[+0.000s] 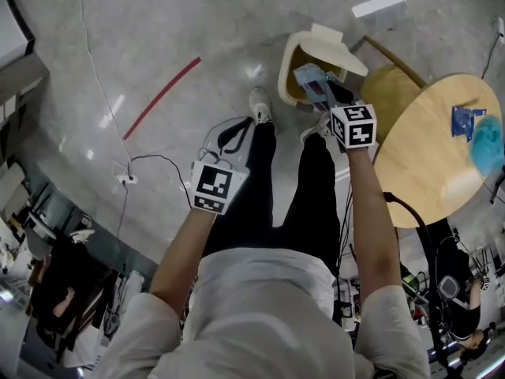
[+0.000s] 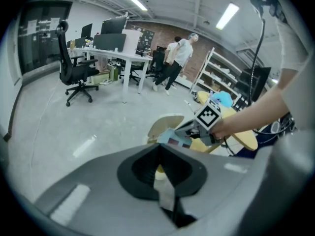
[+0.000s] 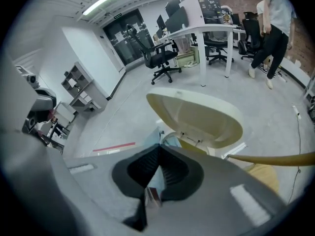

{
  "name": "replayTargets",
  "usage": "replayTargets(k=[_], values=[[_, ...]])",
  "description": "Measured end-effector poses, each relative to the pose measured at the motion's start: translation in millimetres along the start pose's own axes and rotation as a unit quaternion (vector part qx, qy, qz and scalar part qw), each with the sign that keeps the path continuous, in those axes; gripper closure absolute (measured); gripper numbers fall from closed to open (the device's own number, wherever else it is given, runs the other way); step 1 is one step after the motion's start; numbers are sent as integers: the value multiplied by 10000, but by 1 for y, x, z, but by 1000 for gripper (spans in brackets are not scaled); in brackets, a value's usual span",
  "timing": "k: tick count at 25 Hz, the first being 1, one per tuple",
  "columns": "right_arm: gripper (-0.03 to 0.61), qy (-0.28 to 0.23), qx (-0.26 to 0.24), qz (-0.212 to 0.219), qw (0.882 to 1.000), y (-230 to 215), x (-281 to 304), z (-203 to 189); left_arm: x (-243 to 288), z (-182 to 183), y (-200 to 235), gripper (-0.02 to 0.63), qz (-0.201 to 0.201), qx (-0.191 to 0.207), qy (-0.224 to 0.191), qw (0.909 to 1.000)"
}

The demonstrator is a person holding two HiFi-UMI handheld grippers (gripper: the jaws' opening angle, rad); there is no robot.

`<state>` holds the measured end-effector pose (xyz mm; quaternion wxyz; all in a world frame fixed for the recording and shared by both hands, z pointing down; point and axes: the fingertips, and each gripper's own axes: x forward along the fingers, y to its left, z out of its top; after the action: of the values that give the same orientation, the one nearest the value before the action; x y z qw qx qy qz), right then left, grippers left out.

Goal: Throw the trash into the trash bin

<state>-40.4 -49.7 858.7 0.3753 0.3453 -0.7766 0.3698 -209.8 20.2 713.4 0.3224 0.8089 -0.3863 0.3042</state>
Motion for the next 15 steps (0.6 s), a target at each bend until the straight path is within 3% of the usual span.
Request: replayTargets(k=[15], values=[[574, -104, 757, -361, 9964, -34, 75, -64, 54, -61, 13, 610, -95, -186, 219, 9995]])
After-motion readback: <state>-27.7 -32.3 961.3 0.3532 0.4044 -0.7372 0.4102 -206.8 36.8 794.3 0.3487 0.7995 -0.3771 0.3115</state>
